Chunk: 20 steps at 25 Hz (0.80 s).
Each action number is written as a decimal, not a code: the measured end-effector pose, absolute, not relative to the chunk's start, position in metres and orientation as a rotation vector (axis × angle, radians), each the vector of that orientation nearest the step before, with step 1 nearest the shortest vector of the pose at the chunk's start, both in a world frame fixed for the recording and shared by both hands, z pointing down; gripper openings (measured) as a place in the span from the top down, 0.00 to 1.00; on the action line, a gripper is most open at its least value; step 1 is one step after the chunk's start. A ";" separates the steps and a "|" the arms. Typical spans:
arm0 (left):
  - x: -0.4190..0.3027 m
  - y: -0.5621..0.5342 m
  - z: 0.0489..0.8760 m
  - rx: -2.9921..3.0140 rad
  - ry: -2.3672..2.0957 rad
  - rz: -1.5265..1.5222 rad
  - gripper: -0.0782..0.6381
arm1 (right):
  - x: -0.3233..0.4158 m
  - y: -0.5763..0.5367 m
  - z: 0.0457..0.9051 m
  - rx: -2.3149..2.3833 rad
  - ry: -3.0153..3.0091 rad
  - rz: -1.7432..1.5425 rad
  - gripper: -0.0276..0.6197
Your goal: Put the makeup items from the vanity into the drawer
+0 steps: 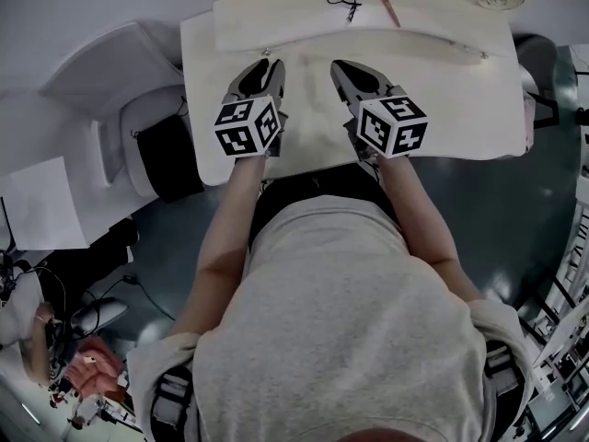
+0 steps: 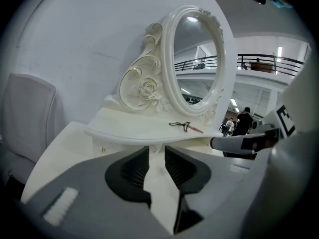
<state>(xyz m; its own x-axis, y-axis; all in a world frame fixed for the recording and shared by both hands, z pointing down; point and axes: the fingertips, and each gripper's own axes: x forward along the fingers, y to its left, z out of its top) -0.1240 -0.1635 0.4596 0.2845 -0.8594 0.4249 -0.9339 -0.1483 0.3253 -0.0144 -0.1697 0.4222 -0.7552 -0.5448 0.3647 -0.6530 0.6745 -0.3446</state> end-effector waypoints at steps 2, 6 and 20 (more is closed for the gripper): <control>-0.117 -0.161 0.448 2.075 -1.581 0.165 0.75 | -0.012 -0.167 0.417 0.985 -2.668 0.663 0.95; -0.102 -0.159 0.433 2.161 -1.506 0.160 0.77 | -0.010 -0.163 0.409 1.003 -2.683 0.643 0.95; -0.068 -0.151 0.386 2.391 -1.387 0.186 0.88 | -0.007 -0.158 0.371 1.026 -2.740 0.482 0.95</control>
<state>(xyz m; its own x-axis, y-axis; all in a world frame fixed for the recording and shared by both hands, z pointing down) -0.0678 -0.1506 0.3862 0.5071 -0.8102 0.2939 -0.8590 -0.4476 0.2485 -0.0070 -0.1579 0.3712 -0.7470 -0.6060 0.2734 -0.6629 0.7101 -0.2373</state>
